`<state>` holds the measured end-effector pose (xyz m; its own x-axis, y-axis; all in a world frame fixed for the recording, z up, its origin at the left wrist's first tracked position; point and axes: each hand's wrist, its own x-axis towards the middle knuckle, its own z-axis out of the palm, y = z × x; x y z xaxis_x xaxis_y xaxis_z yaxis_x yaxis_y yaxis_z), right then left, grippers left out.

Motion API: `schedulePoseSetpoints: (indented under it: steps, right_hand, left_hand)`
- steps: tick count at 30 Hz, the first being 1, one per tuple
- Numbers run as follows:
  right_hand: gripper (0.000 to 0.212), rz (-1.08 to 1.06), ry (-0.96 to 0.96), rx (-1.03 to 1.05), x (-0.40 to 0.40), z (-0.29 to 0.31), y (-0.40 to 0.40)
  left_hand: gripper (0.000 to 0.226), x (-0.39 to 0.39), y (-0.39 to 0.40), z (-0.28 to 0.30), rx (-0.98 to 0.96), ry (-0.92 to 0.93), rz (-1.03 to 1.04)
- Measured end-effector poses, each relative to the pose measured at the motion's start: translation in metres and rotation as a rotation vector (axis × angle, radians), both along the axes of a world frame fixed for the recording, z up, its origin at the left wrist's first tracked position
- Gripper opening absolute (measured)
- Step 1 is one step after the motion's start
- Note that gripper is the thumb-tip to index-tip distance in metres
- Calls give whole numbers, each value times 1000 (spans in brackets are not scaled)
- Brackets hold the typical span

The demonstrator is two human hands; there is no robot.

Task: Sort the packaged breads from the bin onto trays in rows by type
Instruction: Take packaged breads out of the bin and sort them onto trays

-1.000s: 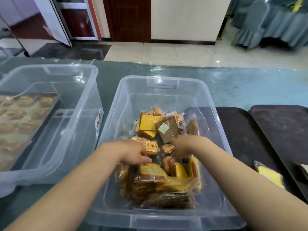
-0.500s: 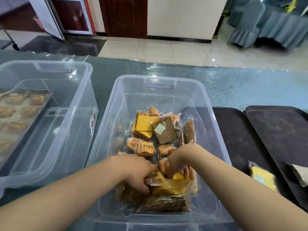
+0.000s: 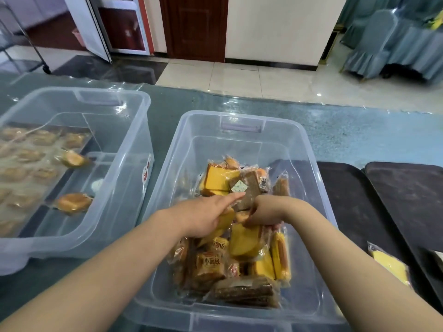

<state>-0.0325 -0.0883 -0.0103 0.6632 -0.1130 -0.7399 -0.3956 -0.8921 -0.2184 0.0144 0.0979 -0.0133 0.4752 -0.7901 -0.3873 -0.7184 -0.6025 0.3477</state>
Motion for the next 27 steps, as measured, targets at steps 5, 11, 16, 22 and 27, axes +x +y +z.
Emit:
schedulePoseSetpoints:
  steps: [5, 11, 16, 22, 27]
  right_hand:
    - [19, -283, -155, 184, 0, 9, -2]
    - [16, -532, -210, 451, 5, 12, 1]
    - [16, -681, -202, 646, 4, 16, 6]
    - [32, -679, -256, 698, 8, 13, 5]
    - [33, -385, -404, 145, 9, 4, -1]
  left_hand:
    - [37, 5, 2, 4, -71, -67, 6]
    - [56, 0, -3, 15, -87, -40, 86]
    - [84, -6, -5, 13, -29, -111, 47]
    - [44, 1, -3, 12, -41, -223, 64]
    - [35, 8, 0, 12, -61, -258, 151]
